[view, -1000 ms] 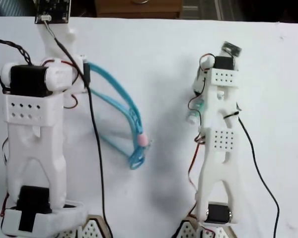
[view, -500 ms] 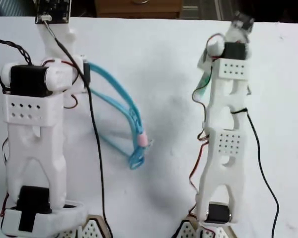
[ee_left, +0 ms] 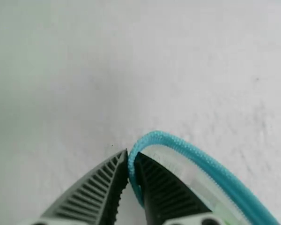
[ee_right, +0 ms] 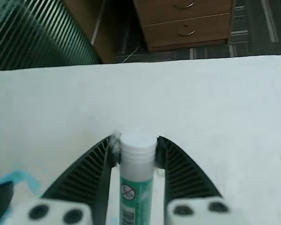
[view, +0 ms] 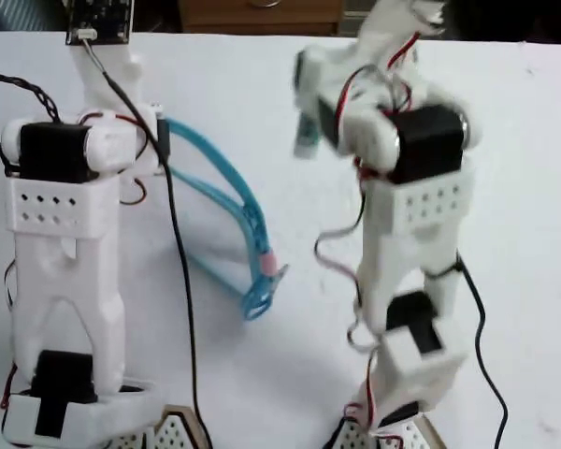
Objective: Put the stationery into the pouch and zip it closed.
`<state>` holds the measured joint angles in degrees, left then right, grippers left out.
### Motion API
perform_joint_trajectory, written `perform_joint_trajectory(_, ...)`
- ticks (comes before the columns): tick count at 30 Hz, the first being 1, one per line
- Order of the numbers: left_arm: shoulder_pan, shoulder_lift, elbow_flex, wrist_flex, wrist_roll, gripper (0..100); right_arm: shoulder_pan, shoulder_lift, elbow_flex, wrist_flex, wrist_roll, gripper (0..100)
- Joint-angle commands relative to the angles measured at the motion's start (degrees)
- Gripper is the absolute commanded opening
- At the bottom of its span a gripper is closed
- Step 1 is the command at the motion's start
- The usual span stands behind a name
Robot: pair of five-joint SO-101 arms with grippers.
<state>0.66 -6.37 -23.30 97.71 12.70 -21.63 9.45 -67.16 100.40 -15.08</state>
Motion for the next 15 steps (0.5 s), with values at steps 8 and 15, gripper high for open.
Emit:
perform_joint_trajectory(8,-0.2,0.2,0.4,1.4,0.1,2,-15.7,-23.7,18.6,-3.9,2.4,1.7)
perform_joint_trajectory(15,-0.2,0.2,0.4,1.4,0.0,2,-21.8,-24.6,25.9,-14.4,2.4,1.7)
